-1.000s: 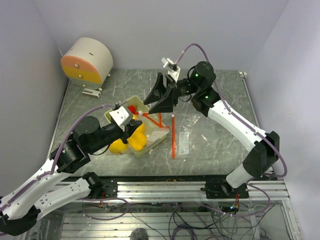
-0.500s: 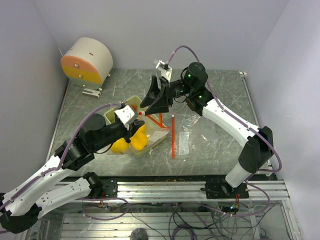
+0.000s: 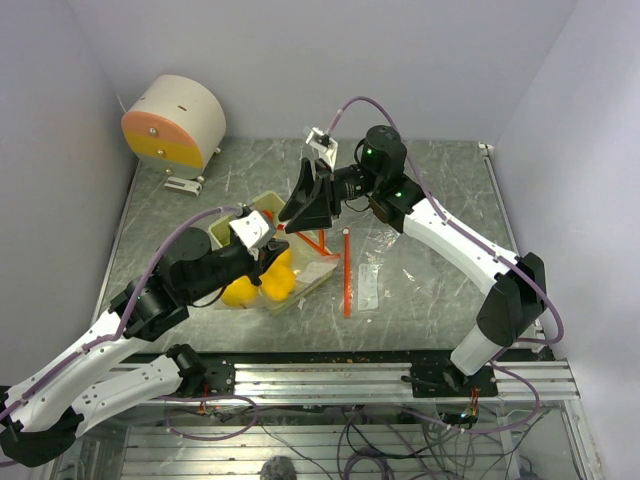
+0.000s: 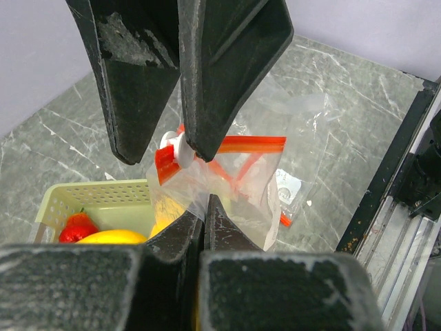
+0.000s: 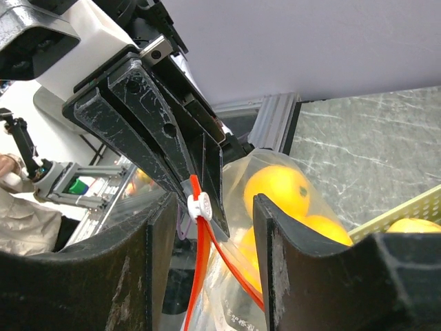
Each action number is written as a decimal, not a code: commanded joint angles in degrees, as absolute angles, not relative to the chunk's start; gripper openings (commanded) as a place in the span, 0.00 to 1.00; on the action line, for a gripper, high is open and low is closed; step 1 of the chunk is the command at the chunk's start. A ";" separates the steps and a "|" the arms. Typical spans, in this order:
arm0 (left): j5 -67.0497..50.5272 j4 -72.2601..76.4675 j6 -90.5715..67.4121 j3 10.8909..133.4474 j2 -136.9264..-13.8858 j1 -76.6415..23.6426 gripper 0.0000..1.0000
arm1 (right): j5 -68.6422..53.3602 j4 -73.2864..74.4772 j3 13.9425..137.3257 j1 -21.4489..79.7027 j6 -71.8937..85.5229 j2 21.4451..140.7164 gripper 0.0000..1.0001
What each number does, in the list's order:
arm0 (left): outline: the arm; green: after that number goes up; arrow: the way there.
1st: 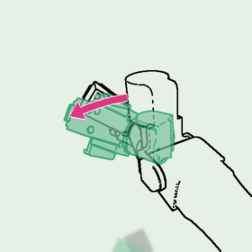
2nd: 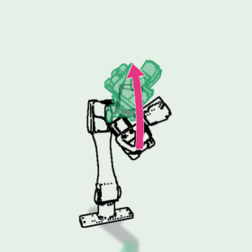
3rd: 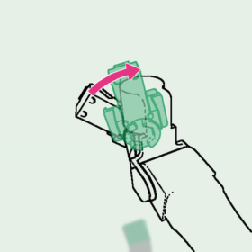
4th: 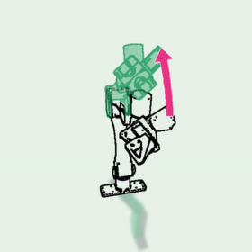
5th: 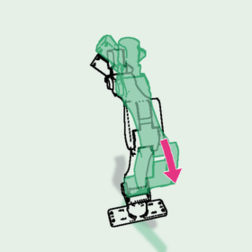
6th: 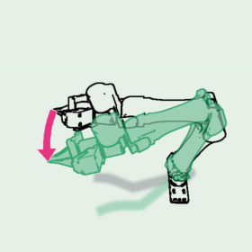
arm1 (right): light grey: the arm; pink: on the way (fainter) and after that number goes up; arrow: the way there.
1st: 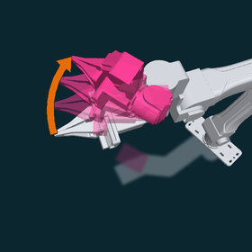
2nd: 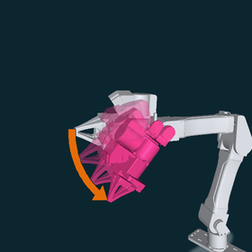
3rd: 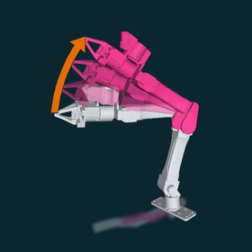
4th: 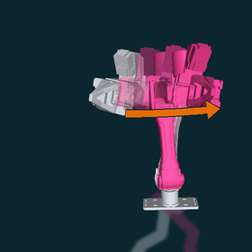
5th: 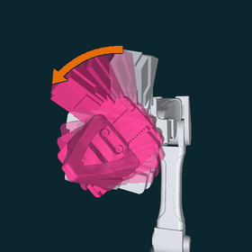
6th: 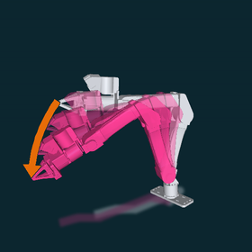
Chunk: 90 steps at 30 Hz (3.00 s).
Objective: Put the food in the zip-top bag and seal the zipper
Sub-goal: Zip the zipper food storage bag.
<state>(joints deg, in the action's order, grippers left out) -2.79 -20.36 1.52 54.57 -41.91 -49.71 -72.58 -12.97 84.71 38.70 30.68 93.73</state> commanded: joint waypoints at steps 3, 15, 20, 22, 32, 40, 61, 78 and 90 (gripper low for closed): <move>-3.70 -17.79 1.76 55.89 -41.23 -49.90 0.07 | -71.71 -11.00 85.87 38.94 28.26 93.75 0.42; -3.68 -17.83 1.59 55.60 -40.91 -49.90 0.07 | -72.42 -12.42 85.33 38.95 29.61 93.72 0.04; -3.47 -17.94 1.71 55.71 -40.96 -49.86 0.07 | -73.99 -15.45 83.62 38.93 31.54 92.58 0.42; -3.38 -17.98 1.67 55.73 -40.83 -49.87 0.07 | -74.68 -18.59 82.78 38.94 34.11 92.32 0.47; -3.07 -17.96 1.43 55.73 -40.58 -49.90 0.07 | -73.54 -16.94 83.15 39.46 33.74 91.84 0.33; -3.16 -17.85 1.24 55.80 -40.52 -49.92 0.07 | -73.78 -21.12 83.75 39.61 37.46 92.21 0.27; -2.69 -19.04 2.29 56.18 -40.35 -49.91 0.07 | -73.95 -15.15 84.95 40.58 33.19 92.02 0.00; -7.15 -15.91 4.51 58.28 -43.24 -49.92 0.26 | -75.45 -18.67 83.23 40.59 34.70 90.56 0.00; -1.70 -15.90 1.94 56.41 -41.41 -49.88 0.07 | -73.44 -5.85 84.63 40.15 22.33 91.74 0.00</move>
<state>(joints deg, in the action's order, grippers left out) -4.91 -18.65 3.42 56.34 -43.48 -49.71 -75.09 -14.50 83.24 40.10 31.18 92.36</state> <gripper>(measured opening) 0.075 0.048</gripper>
